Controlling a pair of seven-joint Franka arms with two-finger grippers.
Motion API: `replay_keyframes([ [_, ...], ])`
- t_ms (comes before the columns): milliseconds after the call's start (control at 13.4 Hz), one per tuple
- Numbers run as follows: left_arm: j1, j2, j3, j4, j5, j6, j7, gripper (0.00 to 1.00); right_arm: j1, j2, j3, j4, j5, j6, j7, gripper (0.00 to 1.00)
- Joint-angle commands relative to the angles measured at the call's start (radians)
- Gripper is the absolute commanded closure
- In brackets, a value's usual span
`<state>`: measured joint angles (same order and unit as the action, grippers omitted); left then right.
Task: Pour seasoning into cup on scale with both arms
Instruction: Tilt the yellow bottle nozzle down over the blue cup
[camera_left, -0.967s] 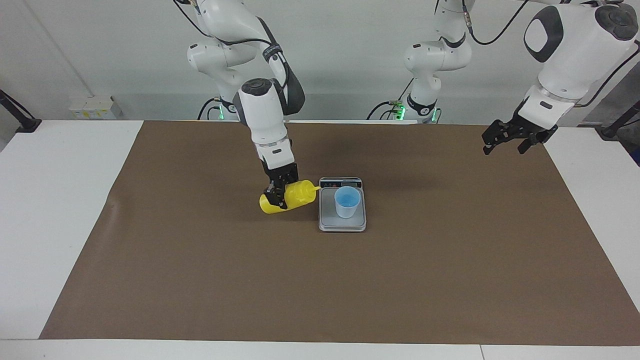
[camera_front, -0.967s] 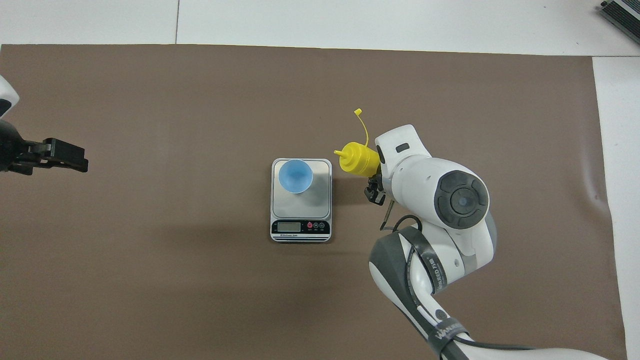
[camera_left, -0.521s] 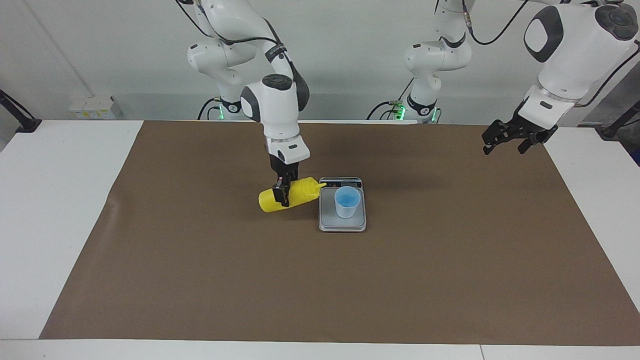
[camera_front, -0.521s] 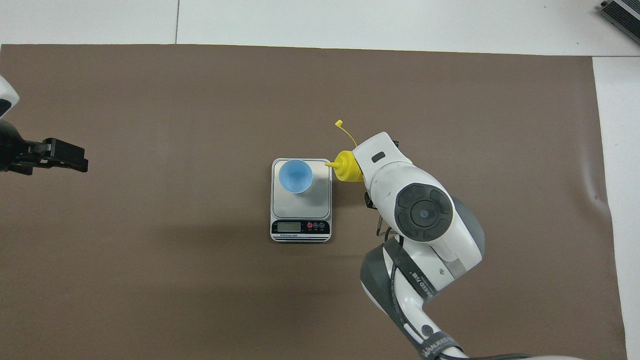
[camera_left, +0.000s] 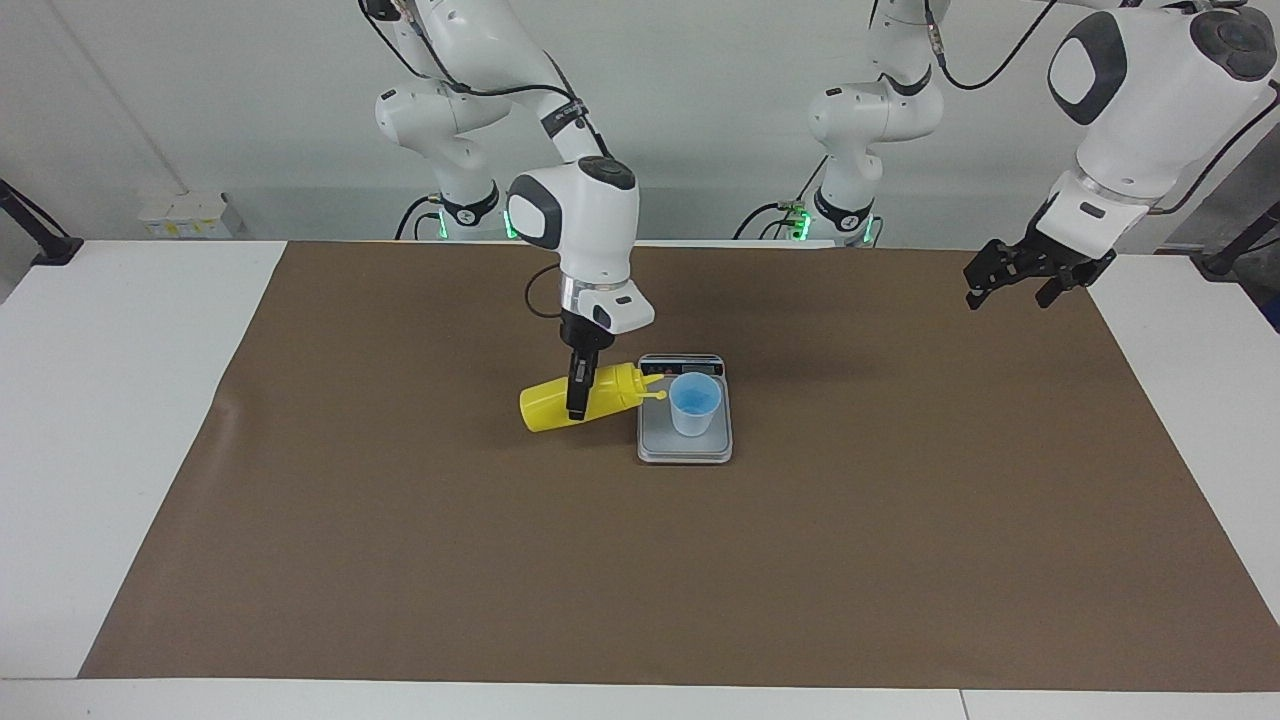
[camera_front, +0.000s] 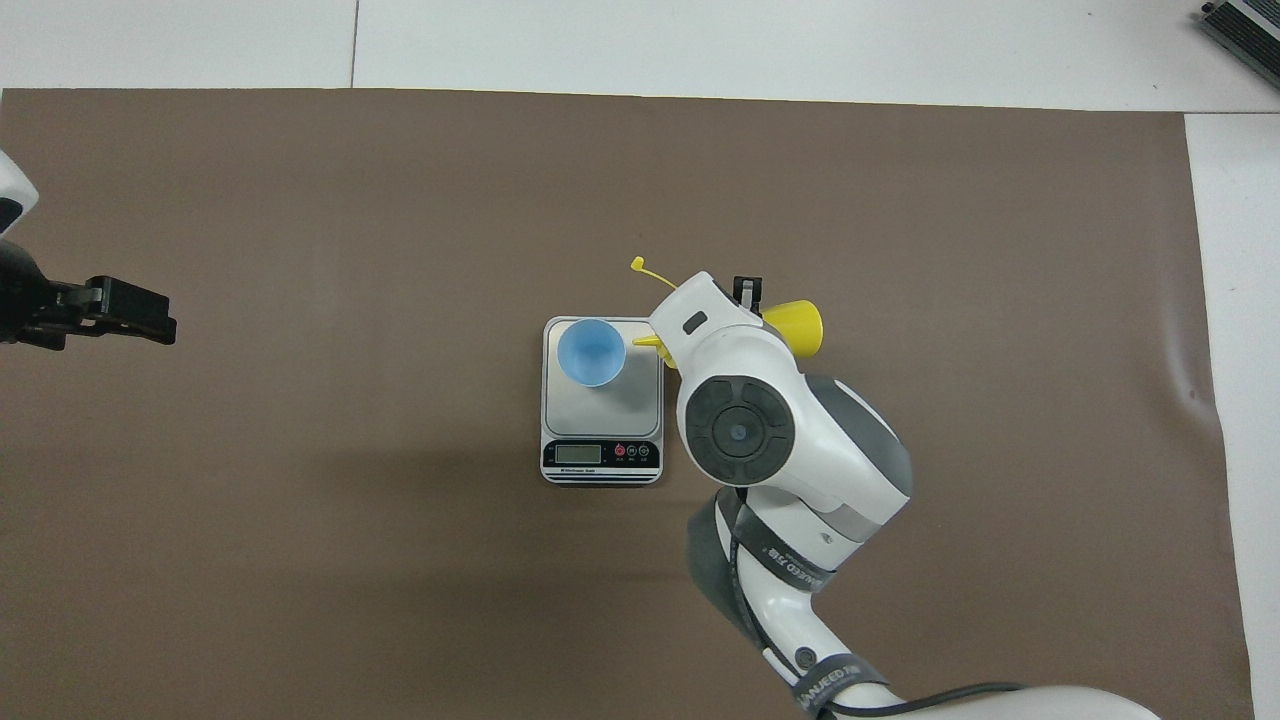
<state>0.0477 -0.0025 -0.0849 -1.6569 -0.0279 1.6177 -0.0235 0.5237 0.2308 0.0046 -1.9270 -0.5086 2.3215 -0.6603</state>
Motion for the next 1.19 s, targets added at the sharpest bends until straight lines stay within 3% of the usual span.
replay_keyframes([
  [0, 0.011, -0.03, -0.004, -0.032, 0.013, 0.011, 0.008, 0.0, 0.036, 0.062, 0.003, 0.098, -0.095, -0.089, 0.021, 1.0],
  [372, 0.011, -0.028, -0.004, -0.032, 0.013, 0.011, 0.008, 0.0, 0.042, 0.07, 0.003, 0.103, -0.208, -0.158, 0.019, 1.0],
  [1116, 0.011, -0.03, -0.004, -0.032, 0.013, 0.011, 0.008, 0.0, 0.131, 0.165, 0.003, 0.262, -0.294, -0.367, 0.053, 1.0],
])
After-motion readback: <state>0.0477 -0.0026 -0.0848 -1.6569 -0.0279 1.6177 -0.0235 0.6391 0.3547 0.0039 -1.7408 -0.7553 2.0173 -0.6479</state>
